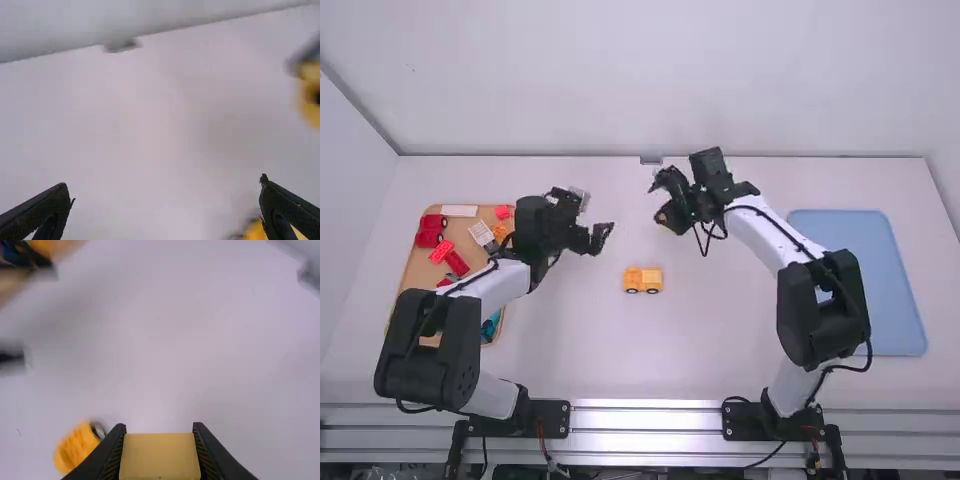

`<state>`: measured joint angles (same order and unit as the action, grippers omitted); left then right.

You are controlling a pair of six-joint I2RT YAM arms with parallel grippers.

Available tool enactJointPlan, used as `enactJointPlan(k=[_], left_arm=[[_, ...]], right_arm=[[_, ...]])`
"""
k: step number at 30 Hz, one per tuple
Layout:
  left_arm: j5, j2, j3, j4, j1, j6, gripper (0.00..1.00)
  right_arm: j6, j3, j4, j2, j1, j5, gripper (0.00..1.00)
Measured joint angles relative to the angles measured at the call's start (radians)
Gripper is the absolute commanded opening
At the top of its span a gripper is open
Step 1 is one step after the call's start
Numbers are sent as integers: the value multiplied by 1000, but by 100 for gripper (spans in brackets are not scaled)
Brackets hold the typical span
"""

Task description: Assemble lego blocks to make yellow taxi

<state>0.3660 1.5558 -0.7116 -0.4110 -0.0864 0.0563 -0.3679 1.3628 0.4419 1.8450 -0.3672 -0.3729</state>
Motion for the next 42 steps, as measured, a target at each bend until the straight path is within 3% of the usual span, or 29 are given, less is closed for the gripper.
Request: enactJointPlan(k=[6,8,14,20,23,27,31,42], left_arm=[[-269,-35,0,56,6,-80,99],[-336,-92,0,89,6,-107,99],[-538,-396,23,169,6,-151,99],[-721,-661,119,235,6,-174,99],[-837,-808,185,307,6,-200,99],[-904,-945,235,344,6,-209,99],[-933,-1046,271,347,6,-216,99],[-948,-1064,291,350,6,-219,99]], right_arm=[[-72,12,91,0,-54,92,23],[-95,14,82,0,-80,99,26],[-164,62,100,12,-176,106,23],[-263,252,205,121,-259,82,21],[-342,422,339,233,-307,58,21],[-417,599,485,376,-357,70,21],[-468,702,592,503,-418,120,20],[-468,724,620,620,-495,210,19]])
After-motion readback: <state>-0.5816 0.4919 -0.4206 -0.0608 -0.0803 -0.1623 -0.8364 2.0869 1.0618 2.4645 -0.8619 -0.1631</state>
